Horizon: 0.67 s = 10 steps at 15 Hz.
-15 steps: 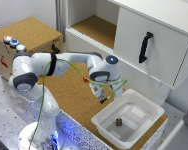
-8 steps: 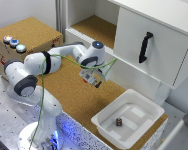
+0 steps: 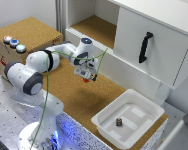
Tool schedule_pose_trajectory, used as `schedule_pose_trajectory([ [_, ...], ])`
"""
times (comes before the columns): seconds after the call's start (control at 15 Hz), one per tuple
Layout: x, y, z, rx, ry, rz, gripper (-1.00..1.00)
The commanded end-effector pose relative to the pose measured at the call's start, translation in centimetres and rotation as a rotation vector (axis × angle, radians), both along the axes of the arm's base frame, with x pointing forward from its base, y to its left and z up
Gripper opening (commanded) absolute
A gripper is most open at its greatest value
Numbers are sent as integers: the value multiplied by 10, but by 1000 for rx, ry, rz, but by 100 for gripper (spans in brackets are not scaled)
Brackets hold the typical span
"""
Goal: Grasp the pink block
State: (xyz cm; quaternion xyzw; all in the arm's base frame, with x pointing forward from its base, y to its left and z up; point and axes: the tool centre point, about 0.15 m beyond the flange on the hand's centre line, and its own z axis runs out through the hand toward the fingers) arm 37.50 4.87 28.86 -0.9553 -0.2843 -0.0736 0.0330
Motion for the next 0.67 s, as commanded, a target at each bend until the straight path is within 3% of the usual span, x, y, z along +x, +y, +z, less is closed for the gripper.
schedule_pose_trajectory([
  [0.0,35,27,-39,-61,-6,249,100],
  [0.4,42,26,-52,-146,-59,508,100],
  [0.6,58,26,-50,-155,-78,546,100],
])
